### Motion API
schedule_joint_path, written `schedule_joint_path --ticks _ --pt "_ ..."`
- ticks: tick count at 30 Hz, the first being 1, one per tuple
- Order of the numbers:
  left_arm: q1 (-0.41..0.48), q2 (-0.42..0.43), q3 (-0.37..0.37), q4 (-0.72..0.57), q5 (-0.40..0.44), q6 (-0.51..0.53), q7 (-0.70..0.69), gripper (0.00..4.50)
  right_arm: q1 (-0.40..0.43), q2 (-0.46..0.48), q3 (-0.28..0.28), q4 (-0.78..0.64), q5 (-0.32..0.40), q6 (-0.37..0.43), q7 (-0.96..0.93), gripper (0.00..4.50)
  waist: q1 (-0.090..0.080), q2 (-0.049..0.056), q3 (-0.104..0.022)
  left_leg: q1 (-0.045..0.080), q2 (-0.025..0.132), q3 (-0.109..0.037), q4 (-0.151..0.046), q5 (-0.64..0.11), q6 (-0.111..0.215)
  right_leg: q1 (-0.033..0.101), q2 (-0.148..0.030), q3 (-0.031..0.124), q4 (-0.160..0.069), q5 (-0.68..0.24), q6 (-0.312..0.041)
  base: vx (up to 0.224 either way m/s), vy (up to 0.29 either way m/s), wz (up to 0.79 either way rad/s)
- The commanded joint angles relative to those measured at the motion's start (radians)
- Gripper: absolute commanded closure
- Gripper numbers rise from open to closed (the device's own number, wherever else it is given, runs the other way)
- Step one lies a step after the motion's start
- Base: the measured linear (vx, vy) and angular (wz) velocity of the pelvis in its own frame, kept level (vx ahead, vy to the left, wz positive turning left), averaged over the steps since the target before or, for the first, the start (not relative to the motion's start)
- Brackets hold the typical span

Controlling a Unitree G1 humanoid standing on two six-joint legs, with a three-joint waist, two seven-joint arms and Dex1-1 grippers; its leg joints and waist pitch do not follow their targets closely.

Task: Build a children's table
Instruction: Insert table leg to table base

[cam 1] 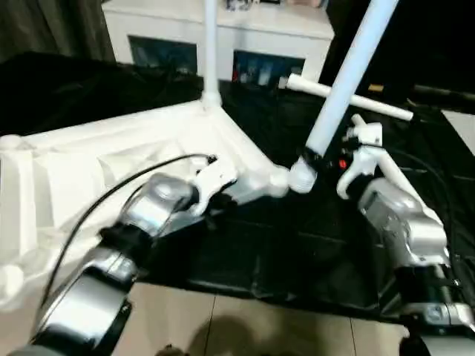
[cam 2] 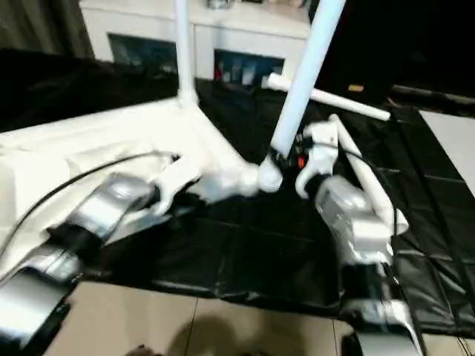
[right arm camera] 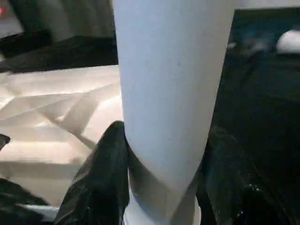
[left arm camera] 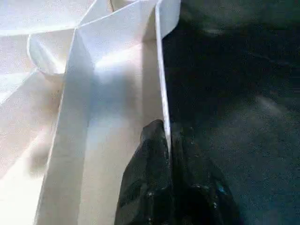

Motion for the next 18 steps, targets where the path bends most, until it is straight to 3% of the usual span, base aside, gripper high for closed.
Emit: schedule_joint_path --ticks 1,3,4,5,6,7,8,11,15,18 --pt "0.047 0.016 -0.014 -0.138 -0.059 -0.015 -0.041 4.5 0.011 -0.03 0.014 -0.061 0.046 0.058 0.067 2.7 0.001 -0.009 -0.068 0.004 0.016 0.001 -0.07 -0.243 0.029 0.058 -0.062 0.043 -0.092 -0.461 -0.101 0.0 0.0 0.0" --pt "0.07 0.033 -0.012 -0.182 -0.062 -0.003 -0.044 4.5 0.018 -0.042 0.022 -0.072 0.053 0.079 0.092 2.7 -0.001 -0.002 -0.064 0.008 0.015 0.0 -0.07 -0.265 0.025 0.05 -0.061 0.04 -0.097 -0.512 -0.084 0.0 0.0 0.0" --pt "0.089 0.048 -0.013 -0.219 -0.068 0.005 -0.055 4.5 0.024 -0.052 0.031 -0.077 0.053 0.092 0.109 2.7 -0.003 -0.012 -0.063 0.007 0.014 0.0 -0.07 -0.27 0.027 0.05 -0.06 0.039 -0.103 -0.532 -0.075 0.0 0.0 0.0" --pt "0.095 0.053 -0.012 -0.23 -0.068 0.008 -0.058 4.5 0.026 -0.056 0.035 -0.08 0.055 0.101 0.116 2.7 -0.002 -0.008 -0.062 0.009 0.012 0.0 -0.069 -0.276 0.025 0.047 -0.06 0.037 -0.107 -0.566 -0.057 0.0 0.0 0.0" --pt "0.129 0.08 -0.009 -0.293 -0.061 0.031 -0.062 4.5 0.039 -0.081 0.061 -0.098 0.067 0.148 0.161 2.7 -0.004 -0.012 -0.063 0.008 0.011 -0.002 -0.067 -0.279 0.02 0.049 -0.06 0.034 -0.106 -0.579 -0.049 0.0 0.0 0.0" --pt "0.144 0.085 0.005 -0.309 -0.051 0.048 -0.039 4.5 0.047 -0.099 0.083 -0.111 0.076 0.185 0.191 2.7 -0.004 -0.009 -0.062 0.005 0.013 -0.003 -0.07 -0.274 0.021 0.049 -0.06 0.035 -0.106 -0.578 -0.046 0.0 0.0 0.0" --pt "0.145 0.084 0.006 -0.309 -0.05 0.049 -0.037 4.5 0.048 -0.101 0.085 -0.112 0.077 0.188 0.194 2.7 -0.006 -0.018 -0.061 0.004 0.013 -0.001 -0.069 -0.275 0.026 0.047 -0.059 0.035 -0.108 -0.582 -0.04 0.0 0.0 0.0" --pt "0.148 0.082 0.014 -0.306 -0.044 0.046 -0.03 4.5 0.05 -0.106 0.091 -0.117 0.075 0.192 0.202 2.7 -0.007 -0.017 -0.061 0.002 0.005 -0.002 -0.066 -0.269 0.021 0.044 -0.059 0.03 -0.116 -0.625 -0.009 0.0 0.0 0.0" --pt "0.164 0.088 0.026 -0.335 -0.035 0.068 -0.021 4.5 0.038 -0.115 0.107 -0.11 0.058 0.197 0.2 2.7 -0.009 -0.022 -0.063 0.0 0.006 -0.003 -0.066 -0.261 0.021 0.044 -0.06 0.029 -0.114 -0.623 -0.002 0.0 0.0 0.0" --pt "0.172 0.094 0.023 -0.36 -0.04 0.086 -0.019 4.5 0.036 -0.114 0.107 -0.109 0.06 0.205 0.199 2.7 -0.009 -0.019 -0.063 0.0 0.006 -0.002 -0.065 -0.252 0.025 0.042 -0.059 0.03 -0.113 -0.605 -0.008 0.0 0.0 0.0"
